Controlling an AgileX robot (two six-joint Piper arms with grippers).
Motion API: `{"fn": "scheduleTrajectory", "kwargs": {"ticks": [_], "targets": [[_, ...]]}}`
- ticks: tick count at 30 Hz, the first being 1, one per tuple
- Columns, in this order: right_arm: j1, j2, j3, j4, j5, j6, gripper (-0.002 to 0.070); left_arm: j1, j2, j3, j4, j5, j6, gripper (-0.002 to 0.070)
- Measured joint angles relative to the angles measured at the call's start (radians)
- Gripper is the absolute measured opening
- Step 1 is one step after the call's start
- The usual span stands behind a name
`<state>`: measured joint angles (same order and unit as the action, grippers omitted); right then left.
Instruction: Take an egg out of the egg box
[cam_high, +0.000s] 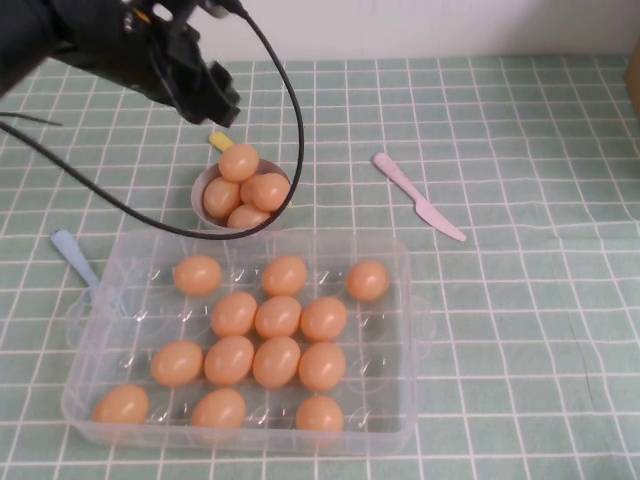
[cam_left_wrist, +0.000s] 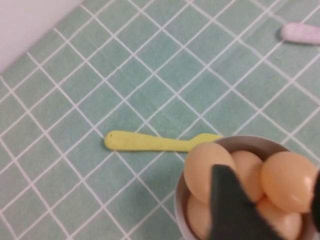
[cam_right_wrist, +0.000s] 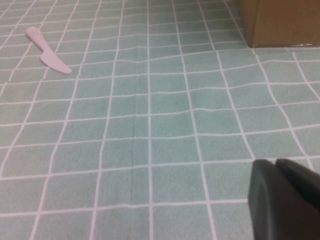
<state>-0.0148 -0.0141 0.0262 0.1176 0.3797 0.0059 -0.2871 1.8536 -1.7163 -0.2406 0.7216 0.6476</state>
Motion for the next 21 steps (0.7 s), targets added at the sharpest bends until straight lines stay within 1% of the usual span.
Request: {"fn": "scheduleTrajectory", "kwargs": {"ticks": [1,3,4,5,7,10,18,21], "targets": [[0.000,0.000,0.000,0.000,0.000,0.000,-0.0017,0.000,-0.041,0.035,0.000,0.000,-0.010,0.0253],[0.000,0.000,0.000,0.000,0.000,0.000,-0.0017,0.000,-0.125,0.096,-0.002,-0.019,-0.022,0.0121],[0.000,0.000,0.000,0.000,0.000,0.000,-0.0017,0.000,-0.176,0.142,-0.002,-0.039,-0.025,0.0079],[0.000,0.000,0.000,0.000,0.000,0.000,-0.0017,0.000,-0.229,0.189,-0.004,-0.063,-0.029,0.0052],[0.000,0.000,0.000,0.000,0.000,0.000,-0.0017,0.000,-0.324,0.284,-0.009,-0.104,-0.032,0.0024],[0.000,0.000,0.000,0.000,0.000,0.000,-0.0017,0.000,-0.478,0.406,-0.014,-0.140,-0.056,0.0007],[0.000,0.000,0.000,0.000,0.000,0.000,-0.0017,0.000,-0.811,0.741,-0.022,-0.232,-0.105,0.0000],[0.000,0.000,0.000,0.000,0.000,0.000,-0.0017,0.000,-0.922,0.867,-0.047,-0.261,-0.138,0.0000]]}}
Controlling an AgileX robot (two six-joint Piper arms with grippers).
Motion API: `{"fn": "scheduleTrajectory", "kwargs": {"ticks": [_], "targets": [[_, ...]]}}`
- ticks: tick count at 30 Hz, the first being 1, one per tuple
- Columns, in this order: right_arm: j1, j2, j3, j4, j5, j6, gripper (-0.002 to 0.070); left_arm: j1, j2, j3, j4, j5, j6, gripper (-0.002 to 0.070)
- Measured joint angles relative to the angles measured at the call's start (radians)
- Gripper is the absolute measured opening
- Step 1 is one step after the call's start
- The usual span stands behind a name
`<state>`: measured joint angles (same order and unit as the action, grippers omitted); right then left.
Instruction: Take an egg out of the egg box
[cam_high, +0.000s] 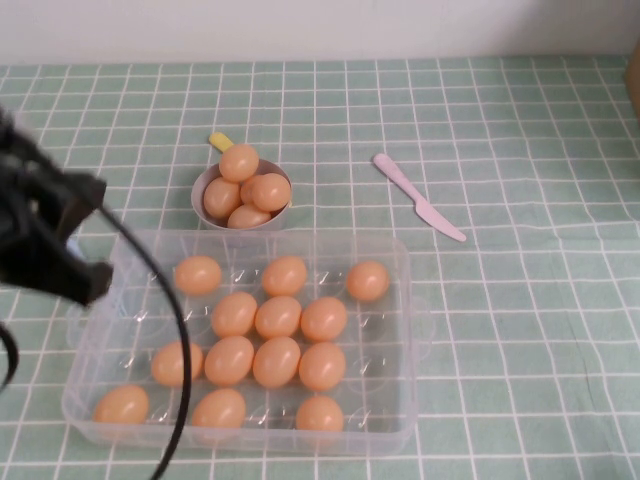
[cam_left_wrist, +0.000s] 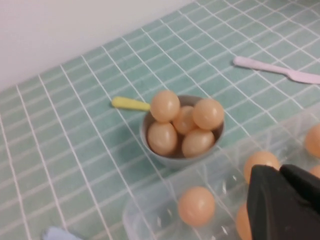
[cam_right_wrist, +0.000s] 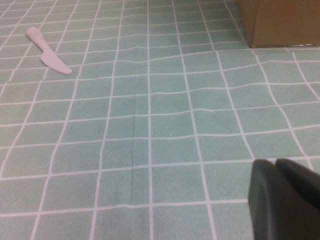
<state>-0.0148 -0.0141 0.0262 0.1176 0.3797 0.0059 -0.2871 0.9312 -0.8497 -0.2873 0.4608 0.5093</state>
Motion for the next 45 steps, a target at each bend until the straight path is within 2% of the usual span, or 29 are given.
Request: {"fn": "scheduleTrajectory", "kwargs": {"ticks": [8,12,19,28,33,38,41,45], "targets": [[0.000,0.000,0.000,0.000,0.000,0.000,-0.0017,0.000,-0.286,0.303,-0.070,-0.112,-0.020,-0.0001],[0.000,0.000,0.000,0.000,0.000,0.000,-0.0017,0.000,-0.378,0.364,-0.070,-0.135,-0.020,-0.0001],[0.000,0.000,0.000,0.000,0.000,0.000,-0.0017,0.000,-0.407,0.381,-0.066,-0.164,-0.020,-0.0001],[0.000,0.000,0.000,0.000,0.000,0.000,-0.0017,0.000,-0.554,0.634,-0.009,-0.526,-0.040,-0.0001],[0.000,0.000,0.000,0.000,0.000,0.000,-0.0017,0.080,-0.701,0.751,0.120,-0.626,-0.169,-0.0002],[0.000,0.000,0.000,0.000,0.000,0.000,-0.0017,0.216,-0.840,0.843,0.192,-0.642,-0.273,-0.0002],[0.000,0.000,0.000,0.000,0.000,0.000,-0.0017,0.232,-0.904,0.872,0.206,-0.618,-0.309,-0.0002],[0.000,0.000,0.000,0.000,0.000,0.000,-0.0017,0.232,-0.940,0.874,0.224,-0.496,-0.332,-0.0002]]}}
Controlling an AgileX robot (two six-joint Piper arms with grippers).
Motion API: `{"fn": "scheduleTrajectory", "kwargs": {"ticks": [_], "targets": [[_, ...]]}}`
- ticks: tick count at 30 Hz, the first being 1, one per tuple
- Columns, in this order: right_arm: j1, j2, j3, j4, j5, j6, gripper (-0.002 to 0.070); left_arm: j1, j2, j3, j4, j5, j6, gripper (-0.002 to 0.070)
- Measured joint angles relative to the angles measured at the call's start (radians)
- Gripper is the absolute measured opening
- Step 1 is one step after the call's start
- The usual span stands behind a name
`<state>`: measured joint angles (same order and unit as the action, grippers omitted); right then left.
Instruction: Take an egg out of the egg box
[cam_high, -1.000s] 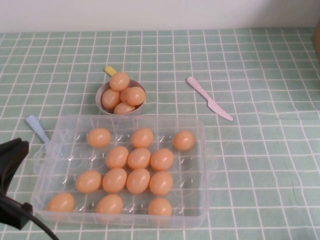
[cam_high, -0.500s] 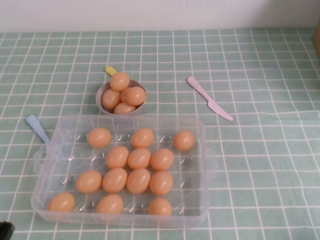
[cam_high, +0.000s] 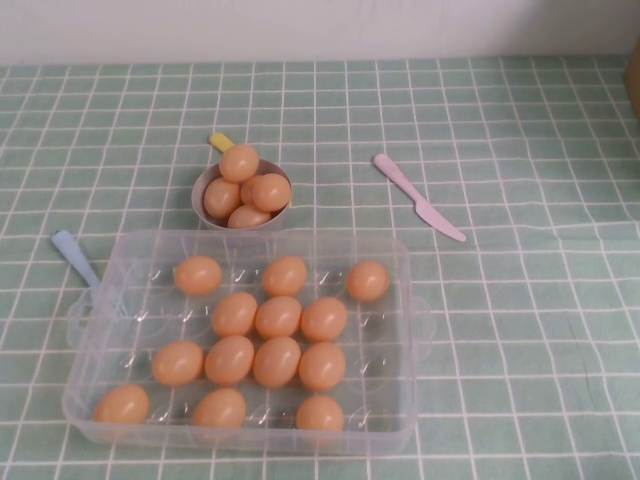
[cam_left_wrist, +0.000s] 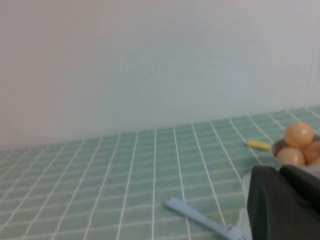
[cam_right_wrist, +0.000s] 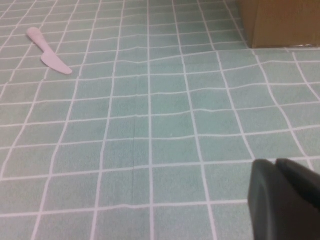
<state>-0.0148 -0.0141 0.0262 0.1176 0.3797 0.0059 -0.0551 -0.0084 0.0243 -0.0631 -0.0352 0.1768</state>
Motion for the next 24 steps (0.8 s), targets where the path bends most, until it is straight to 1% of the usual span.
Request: {"fn": "scheduleTrajectory", "kwargs": {"ticks": [4,9,11,24], "targets": [[0.000,0.000,0.000,0.000,0.002,0.000,-0.0017,0.000,-0.002,0.000,0.011,0.133,-0.012,-0.0002],[0.000,0.000,0.000,0.000,0.002,0.000,-0.0017,0.000,-0.002,0.000,0.012,0.345,-0.047,-0.0002],[0.000,0.000,0.000,0.000,0.002,0.000,-0.0017,0.000,-0.002,0.000,0.013,0.388,-0.051,-0.0002],[0.000,0.000,0.000,0.000,0.002,0.000,-0.0017,0.002,-0.002,0.000,0.015,0.405,-0.051,-0.0002]]}}
